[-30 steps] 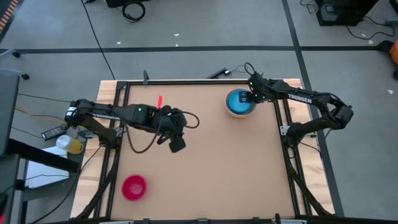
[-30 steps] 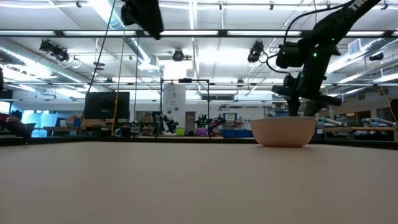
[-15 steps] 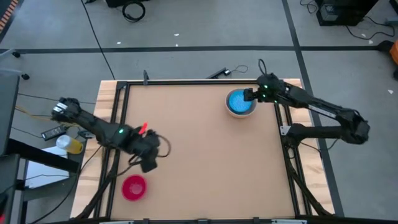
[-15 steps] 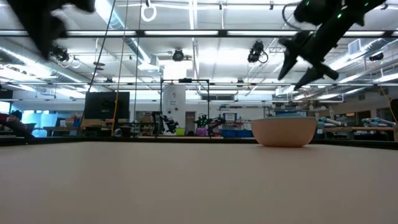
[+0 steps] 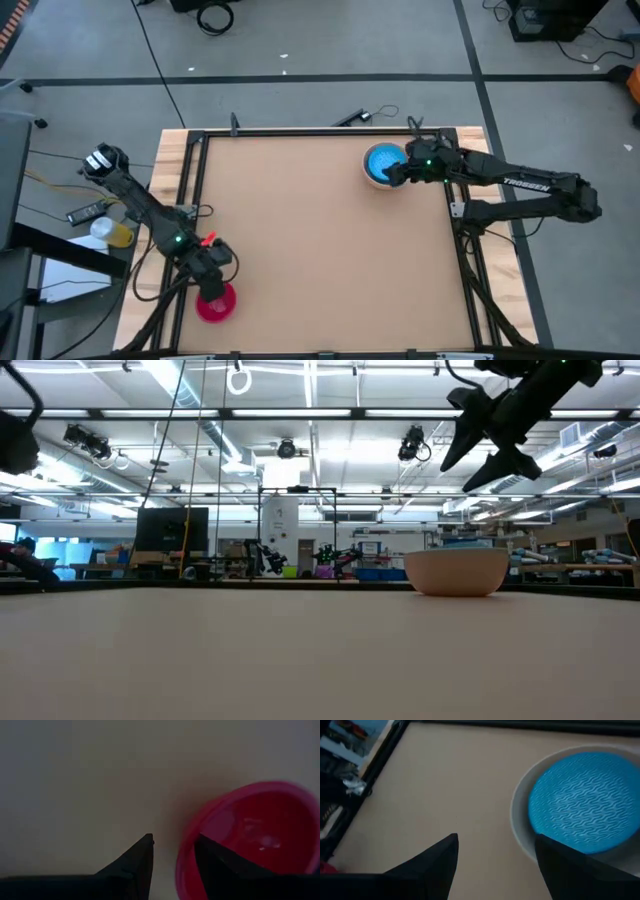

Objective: Nest bowls inside each other
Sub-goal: Stack the red bowl on top of the blue patterned bowl

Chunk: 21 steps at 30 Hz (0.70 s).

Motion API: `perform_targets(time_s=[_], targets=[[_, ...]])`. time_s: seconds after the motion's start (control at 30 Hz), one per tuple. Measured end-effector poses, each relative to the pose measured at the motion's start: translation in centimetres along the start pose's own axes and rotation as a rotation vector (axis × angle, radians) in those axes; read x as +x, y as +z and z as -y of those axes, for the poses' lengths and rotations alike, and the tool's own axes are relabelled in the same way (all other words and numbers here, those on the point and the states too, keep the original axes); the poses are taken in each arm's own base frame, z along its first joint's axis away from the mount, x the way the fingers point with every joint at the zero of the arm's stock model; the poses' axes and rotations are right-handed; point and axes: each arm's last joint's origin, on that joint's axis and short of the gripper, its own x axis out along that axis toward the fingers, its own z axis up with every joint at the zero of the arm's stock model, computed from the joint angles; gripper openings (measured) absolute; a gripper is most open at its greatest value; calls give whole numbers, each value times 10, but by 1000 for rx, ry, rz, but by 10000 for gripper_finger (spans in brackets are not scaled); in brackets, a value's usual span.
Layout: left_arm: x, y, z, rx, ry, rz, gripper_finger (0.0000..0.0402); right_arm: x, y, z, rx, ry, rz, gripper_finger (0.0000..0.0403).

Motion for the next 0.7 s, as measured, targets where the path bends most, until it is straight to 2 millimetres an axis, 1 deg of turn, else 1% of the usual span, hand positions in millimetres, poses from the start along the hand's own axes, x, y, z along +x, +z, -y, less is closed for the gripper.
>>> perform_targets(time_s=[0.1, 0.2, 0.27, 0.37, 0.4, 0.53, 0.7], targets=[[5, -1, -2, 5, -9, -2, 142, 5, -6, -5, -10, -4, -24, 267], [9, -1, -3, 6, -25, 3, 119, 10, -10, -9, -15, -7, -50, 267], [12, 0, -2, 6, -54, 11, 88, 12, -12, -11, -11, -2, -58, 267], [15, 4, -2, -22, -96, 43, 24, 14, -15, -18, 13, 29, -54, 267], [15, 7, -2, -40, -104, 68, 16, 14, -15, -21, 23, 50, -48, 267], [9, 30, -6, -152, -62, 283, 15, 17, -17, -40, 28, 172, -2, 264], [-12, 71, -14, -296, 21, 613, 13, 28, -25, -69, -74, 342, 51, 257]])
